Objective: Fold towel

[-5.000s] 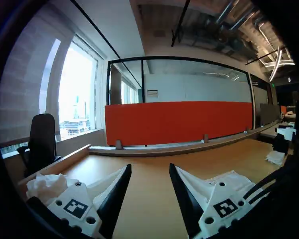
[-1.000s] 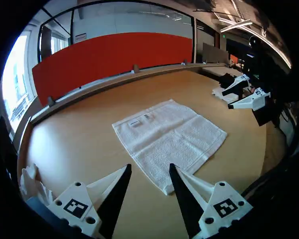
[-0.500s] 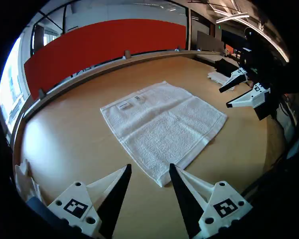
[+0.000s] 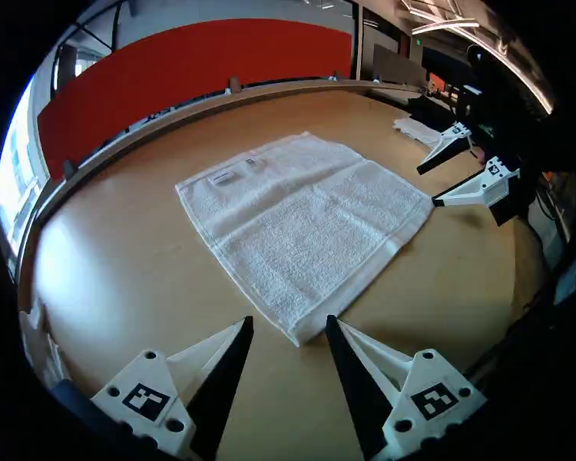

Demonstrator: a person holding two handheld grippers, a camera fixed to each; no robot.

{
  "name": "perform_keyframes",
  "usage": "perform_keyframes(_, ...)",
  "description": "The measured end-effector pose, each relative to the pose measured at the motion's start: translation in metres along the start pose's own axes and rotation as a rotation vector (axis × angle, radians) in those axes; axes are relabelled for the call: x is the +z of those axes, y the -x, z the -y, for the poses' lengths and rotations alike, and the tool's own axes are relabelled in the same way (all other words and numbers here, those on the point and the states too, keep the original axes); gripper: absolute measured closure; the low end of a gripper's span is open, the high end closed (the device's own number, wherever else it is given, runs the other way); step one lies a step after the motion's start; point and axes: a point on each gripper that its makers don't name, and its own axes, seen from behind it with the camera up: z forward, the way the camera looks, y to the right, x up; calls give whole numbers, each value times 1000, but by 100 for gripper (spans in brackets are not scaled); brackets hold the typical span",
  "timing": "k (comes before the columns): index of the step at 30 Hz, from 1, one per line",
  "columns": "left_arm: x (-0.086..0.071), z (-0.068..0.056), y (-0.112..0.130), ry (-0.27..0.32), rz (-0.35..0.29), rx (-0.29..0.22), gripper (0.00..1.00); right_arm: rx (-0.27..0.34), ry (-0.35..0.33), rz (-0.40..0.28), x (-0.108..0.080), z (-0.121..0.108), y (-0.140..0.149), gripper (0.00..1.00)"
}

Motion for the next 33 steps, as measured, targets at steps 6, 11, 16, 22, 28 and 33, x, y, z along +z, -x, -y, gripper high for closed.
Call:
perform_keyframes(6,6,0,6,-6,20,-1,31,-5,-4,14,4,0,7,0)
perform_keyframes(11,8,-1,7,-2,27,-1,31,-8,-7,24,5,0,11,0)
perform_keyframes(16,11,-1,10,-1,34,4,31,-3,-10,28,6,-1,13,0)
perform_keyframes(22,11,-2,11,4,32,10,31,-13,-14,33,7,-1,16,0)
perform_keyframes(28,12,-2,11,8,27,12,31,-17,-19,34,7,-1,16,0)
perform_keyframes(33,12,-2,11,12,26,14,31,-17,-22,32,6,-1,15,1)
